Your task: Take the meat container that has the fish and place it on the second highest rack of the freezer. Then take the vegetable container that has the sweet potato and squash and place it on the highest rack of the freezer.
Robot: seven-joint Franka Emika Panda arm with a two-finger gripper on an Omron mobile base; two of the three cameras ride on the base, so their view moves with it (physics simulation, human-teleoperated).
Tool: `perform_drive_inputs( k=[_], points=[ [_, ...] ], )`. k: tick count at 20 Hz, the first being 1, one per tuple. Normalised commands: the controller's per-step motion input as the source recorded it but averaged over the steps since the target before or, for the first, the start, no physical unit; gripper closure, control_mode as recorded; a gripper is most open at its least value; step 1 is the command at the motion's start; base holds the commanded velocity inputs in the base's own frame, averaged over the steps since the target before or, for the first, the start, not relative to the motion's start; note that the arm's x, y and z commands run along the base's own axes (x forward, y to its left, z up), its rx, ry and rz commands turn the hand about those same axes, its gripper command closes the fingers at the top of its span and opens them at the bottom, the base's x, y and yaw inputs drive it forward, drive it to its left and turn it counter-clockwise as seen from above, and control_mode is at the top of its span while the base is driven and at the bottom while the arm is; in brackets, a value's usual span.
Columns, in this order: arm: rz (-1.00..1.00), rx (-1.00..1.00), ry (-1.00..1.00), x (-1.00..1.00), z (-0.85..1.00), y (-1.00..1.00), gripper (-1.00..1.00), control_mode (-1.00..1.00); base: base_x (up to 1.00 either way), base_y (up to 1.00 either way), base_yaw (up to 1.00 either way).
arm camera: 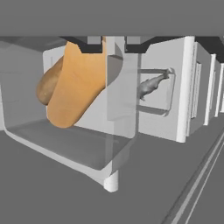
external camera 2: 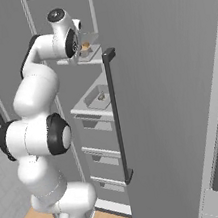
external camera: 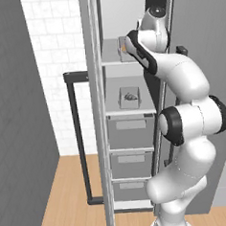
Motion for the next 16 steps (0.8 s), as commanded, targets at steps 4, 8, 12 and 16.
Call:
perform_drive_inputs(
  k=[4,8,12,16],
  points=[
    [0.00,0.01,0.00,0.28,0.00,-0.05,1.00,-1.00,0.00,0.00,0.00],
    [0.00,0.00,0.00,0.23,0.00,0.00,1.00,-1.00,0.00,0.00,0.00],
    [0.00,0.00,0.01,0.15,0.00,0.00,1.00,-1.00,0.00,0.00,0.00],
    [0.00,0.00,0.02,0.20,0.00,0.00,1.00,-1.00,0.00,0.00,0.00]
  ],
)
